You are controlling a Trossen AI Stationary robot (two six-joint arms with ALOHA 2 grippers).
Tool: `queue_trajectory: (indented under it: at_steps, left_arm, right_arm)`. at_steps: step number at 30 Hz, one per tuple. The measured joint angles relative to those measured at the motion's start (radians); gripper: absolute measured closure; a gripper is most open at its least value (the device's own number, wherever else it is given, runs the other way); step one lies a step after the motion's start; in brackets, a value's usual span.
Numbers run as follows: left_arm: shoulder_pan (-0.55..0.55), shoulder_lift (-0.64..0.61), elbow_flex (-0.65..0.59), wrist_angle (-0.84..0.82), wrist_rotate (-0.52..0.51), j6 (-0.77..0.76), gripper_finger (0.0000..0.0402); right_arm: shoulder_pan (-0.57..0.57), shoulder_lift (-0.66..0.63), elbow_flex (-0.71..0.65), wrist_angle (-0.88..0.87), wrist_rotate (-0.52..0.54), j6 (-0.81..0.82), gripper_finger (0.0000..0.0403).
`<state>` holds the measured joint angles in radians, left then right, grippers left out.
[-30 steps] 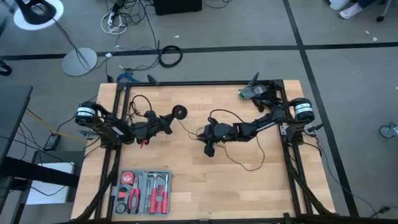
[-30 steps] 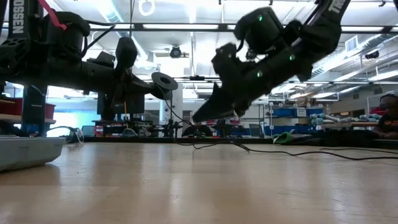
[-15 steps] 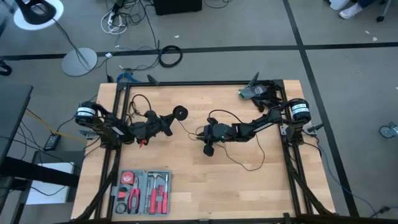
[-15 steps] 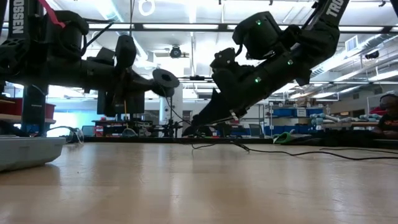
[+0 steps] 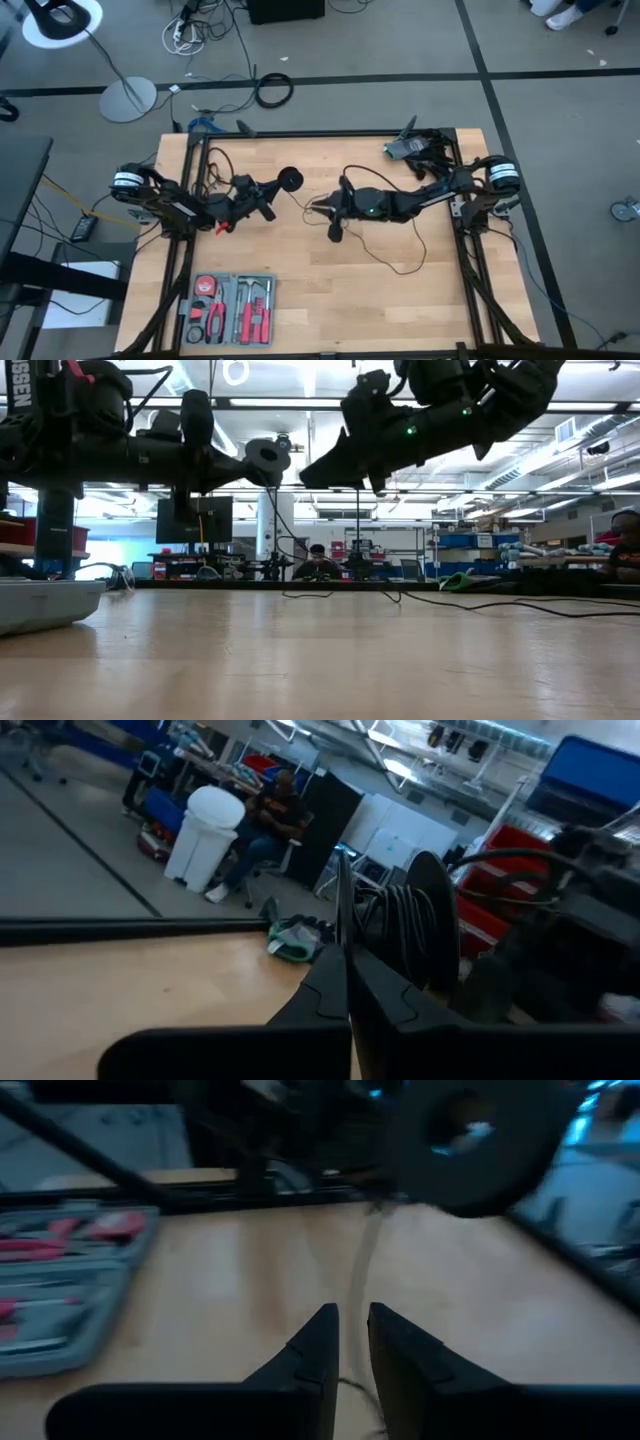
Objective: Coil cords
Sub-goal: Coil the black wire on the spool
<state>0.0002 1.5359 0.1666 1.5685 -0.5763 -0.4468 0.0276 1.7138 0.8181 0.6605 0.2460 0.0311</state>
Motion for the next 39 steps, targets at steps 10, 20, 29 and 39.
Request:
queue_trajectory:
  at_steps: [10, 20, 29, 39]
  left_arm:
    - [0.000, 0.000, -0.001, -0.007, 0.043, -0.002, 0.0401]
    - [0.000, 0.000, -0.001, -0.007, 0.070, -0.032, 0.0401]
    - [0.000, -0.007, 0.013, -0.002, 0.134, 0.006, 0.0401]
    - [0.000, -0.078, 0.029, -0.042, 0.210, 0.105, 0.0401]
  right_arm:
    - [-0.031, -0.001, 0.000, 0.000, 0.027, 0.051, 0.0346]
    - [-0.030, -0.001, 0.000, -0.007, 0.023, 0.095, 0.0346]
    - [-0.025, -0.001, 0.000, -0.009, -0.020, 0.187, 0.0346]
    - [0.016, -0.007, -0.001, -0.059, 0.012, 0.152, 0.0350]
